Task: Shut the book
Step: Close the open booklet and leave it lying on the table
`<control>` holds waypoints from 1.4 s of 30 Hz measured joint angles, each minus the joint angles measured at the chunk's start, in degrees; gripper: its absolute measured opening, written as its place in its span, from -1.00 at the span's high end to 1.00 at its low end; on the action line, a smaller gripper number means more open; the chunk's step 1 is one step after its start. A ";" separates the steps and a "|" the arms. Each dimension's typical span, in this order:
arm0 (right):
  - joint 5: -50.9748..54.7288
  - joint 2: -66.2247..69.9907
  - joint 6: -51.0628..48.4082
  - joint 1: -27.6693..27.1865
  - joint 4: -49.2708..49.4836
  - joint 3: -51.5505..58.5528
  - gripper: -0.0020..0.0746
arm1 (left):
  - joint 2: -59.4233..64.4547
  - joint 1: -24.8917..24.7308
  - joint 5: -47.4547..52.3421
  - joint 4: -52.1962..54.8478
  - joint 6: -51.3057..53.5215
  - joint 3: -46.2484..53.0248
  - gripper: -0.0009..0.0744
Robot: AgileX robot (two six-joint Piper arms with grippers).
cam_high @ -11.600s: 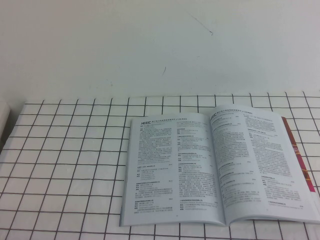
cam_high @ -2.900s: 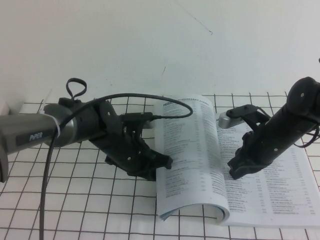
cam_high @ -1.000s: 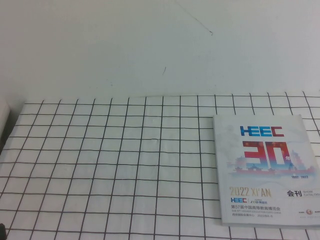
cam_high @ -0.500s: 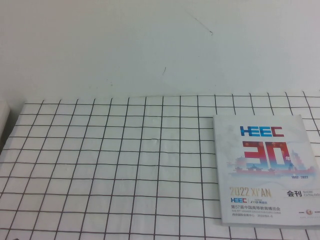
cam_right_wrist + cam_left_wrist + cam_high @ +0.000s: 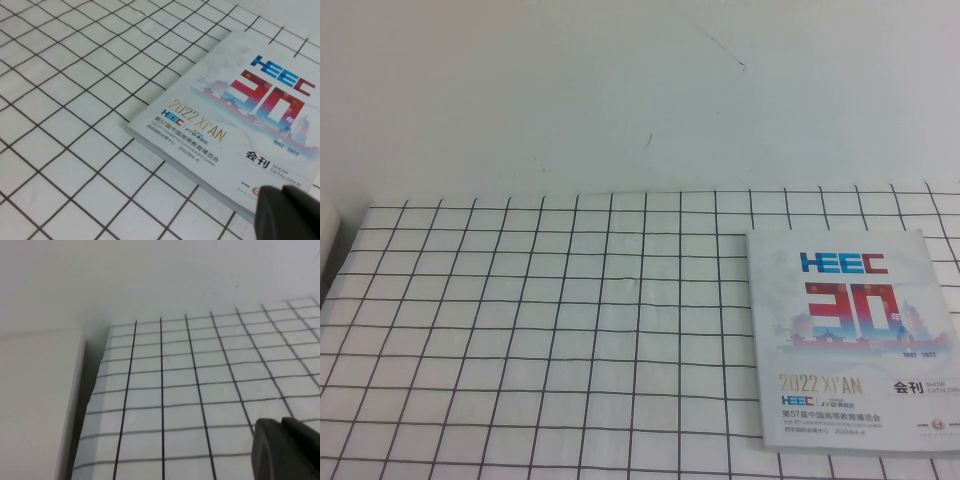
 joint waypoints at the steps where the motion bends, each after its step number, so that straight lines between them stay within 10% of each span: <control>1: 0.00 0.00 0.00 0.00 0.00 0.00 0.95 | -0.03 0.73 0.18 0.00 0.00 0.62 0.99; 32: -4.23 -6.41 0.36 -2.27 -2.51 1.12 0.95 | -0.21 2.01 5.16 0.00 -0.15 0.79 0.99; 42: -26.55 -13.17 25.15 -2.90 -17.73 14.72 0.95 | -0.30 2.01 5.16 0.00 -0.15 0.79 0.99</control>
